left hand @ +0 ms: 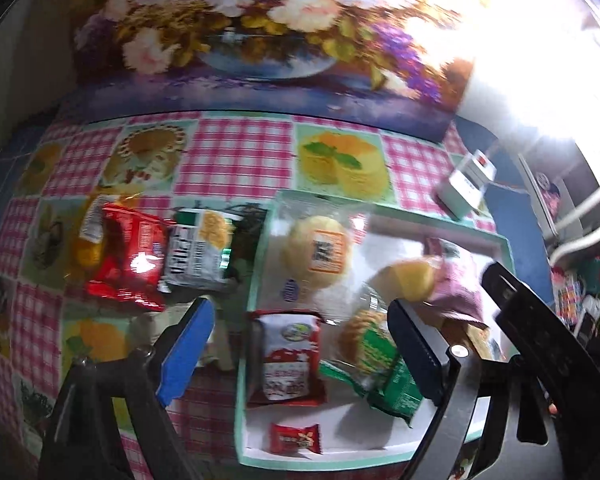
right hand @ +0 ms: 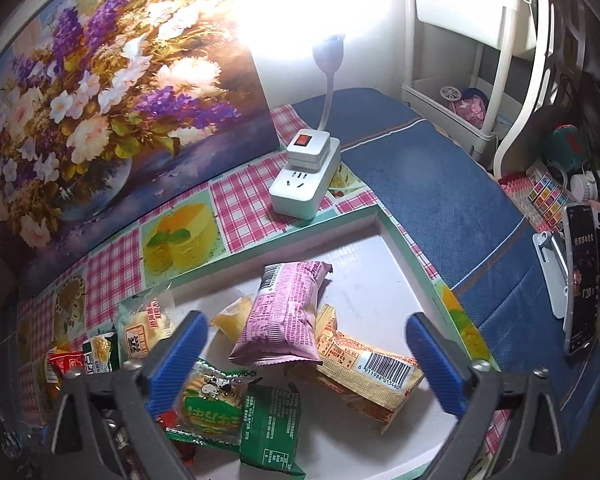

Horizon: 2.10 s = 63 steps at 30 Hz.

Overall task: Organize snacks
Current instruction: 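Carry both packs over the tray, lower them in and open both grippers, then move both open grippers from the tray back to the table snacks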

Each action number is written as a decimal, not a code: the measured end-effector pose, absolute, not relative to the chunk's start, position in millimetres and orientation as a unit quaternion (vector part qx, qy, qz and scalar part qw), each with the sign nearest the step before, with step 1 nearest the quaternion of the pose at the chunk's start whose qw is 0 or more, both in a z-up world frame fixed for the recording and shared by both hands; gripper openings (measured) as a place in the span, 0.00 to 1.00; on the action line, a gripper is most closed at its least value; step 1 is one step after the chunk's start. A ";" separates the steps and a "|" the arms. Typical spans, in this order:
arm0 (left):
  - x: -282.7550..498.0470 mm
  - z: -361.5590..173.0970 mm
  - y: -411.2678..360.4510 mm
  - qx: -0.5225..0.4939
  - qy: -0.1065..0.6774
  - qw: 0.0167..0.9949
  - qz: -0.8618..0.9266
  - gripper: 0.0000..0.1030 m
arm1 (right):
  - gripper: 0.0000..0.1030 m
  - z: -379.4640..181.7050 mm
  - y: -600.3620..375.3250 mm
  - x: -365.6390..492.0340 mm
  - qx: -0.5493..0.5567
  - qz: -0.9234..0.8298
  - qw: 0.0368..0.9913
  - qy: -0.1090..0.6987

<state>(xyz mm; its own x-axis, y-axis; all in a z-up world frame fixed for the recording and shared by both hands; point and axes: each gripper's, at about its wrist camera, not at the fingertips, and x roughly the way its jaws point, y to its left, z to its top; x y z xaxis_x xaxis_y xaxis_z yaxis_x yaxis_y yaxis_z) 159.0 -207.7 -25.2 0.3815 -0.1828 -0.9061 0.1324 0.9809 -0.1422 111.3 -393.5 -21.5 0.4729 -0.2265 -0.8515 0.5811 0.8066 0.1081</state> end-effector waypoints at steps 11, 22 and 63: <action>170.2 -13.9 -136.1 -0.059 0.499 0.864 0.014 0.98 | 1.00 -17.4 -367.7 120.4 0.161 -0.214 0.845 0.463; 174.1 -9.2 -56.7 -0.052 0.480 0.869 0.110 0.98 | 1.00 -8.1 -304.5 136.7 0.135 -0.139 0.862 0.468; 219.5 -59.5 -5.8 -0.154 0.512 0.844 0.046 0.98 | 0.83 -66.0 -207.4 204.2 0.130 -0.026 0.848 0.513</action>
